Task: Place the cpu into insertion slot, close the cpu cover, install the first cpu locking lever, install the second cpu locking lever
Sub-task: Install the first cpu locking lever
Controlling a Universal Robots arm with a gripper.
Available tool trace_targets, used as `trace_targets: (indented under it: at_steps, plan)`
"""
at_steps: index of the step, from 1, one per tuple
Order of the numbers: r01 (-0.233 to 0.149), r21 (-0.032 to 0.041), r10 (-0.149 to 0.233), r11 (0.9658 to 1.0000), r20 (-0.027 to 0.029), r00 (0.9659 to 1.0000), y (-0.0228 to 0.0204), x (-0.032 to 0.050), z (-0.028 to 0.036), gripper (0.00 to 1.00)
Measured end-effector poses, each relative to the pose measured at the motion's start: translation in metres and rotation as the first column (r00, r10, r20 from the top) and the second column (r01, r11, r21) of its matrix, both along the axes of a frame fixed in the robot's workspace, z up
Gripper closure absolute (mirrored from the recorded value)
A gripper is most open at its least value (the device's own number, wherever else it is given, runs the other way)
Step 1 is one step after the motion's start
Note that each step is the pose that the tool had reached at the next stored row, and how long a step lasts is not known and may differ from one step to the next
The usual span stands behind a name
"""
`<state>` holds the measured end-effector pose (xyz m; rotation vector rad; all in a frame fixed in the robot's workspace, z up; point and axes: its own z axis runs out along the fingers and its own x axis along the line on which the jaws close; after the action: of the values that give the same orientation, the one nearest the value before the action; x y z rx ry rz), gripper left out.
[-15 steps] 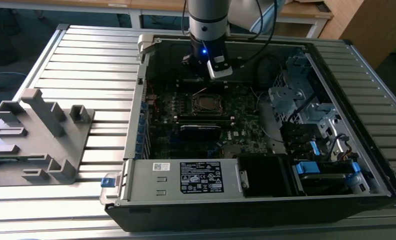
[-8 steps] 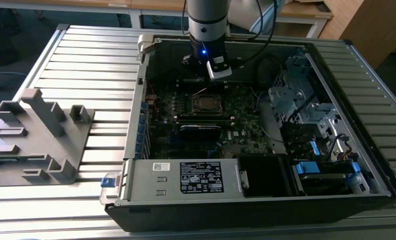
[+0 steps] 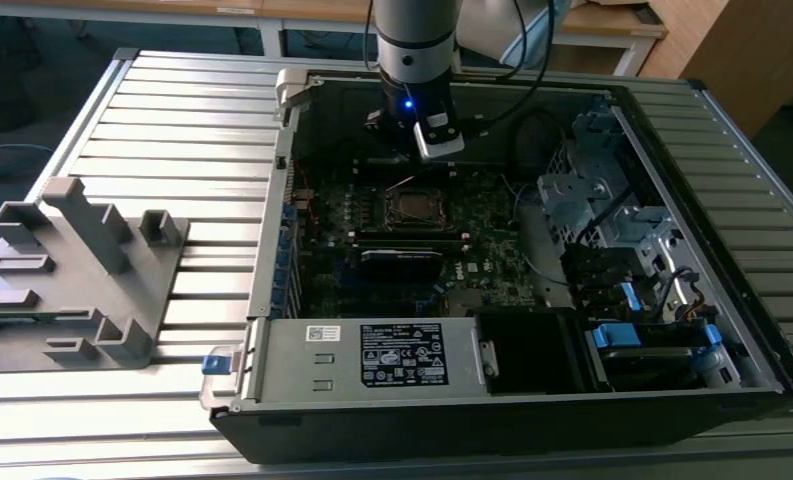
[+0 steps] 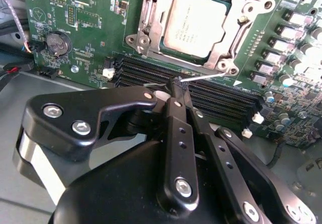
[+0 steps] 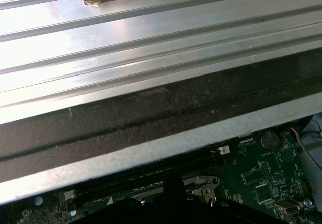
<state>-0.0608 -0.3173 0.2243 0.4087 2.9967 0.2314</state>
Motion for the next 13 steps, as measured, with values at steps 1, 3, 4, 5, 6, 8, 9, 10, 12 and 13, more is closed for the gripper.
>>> trace_targets:
  at_steps: [1, 3, 4, 5, 6, 8, 9, 10, 12, 13]
  plan:
    - [0.0, 0.0, 0.0, 1.0, 0.0013, 1.0, 0.0, -0.0001, -0.0002, 0.89]
    - [0.0, 0.0002, 0.0, 1.0, 0.0087, 1.0, 0.0, -0.0001, -0.0007, 0.89]
    - [0.0, 0.0004, 0.0, 1.0, 0.0119, 0.9999, 0.0, -0.0001, -0.0009, 0.89]
    - [0.0, 0.0005, 0.0, 1.0, 0.0144, 0.9999, 0.0, -0.0001, -0.001, 0.89]
    - [0.0, 0.0004, 0.0, 1.0, 0.0151, 0.9999, 0.0, -0.0002, -0.001, 0.89]
    - [0.0, 0.0004, 0.0, 1.0, 0.0154, 0.9999, 0.0, -0.0002, -0.001, 0.89]
    - [0.0, 0.0005, 0.0, 1.0, 0.0155, 0.9999, 0.0, -0.0003, -0.001, 0.89]
    - [0.0, 0.0005, 0.0, 1.0, 0.0161, 0.9999, 0.0, -0.0004, -0.0012, 0.89]
    - [0.0, 0.0005, 0.0, 1.0, 0.0201, 0.9998, 0.0, -0.0006, -0.002, 0.89]
    - [0.0, 0.0005, 0.0, 1.0, 0.0225, 0.9997, 0.0, -0.0008, -0.0025, 0.89]
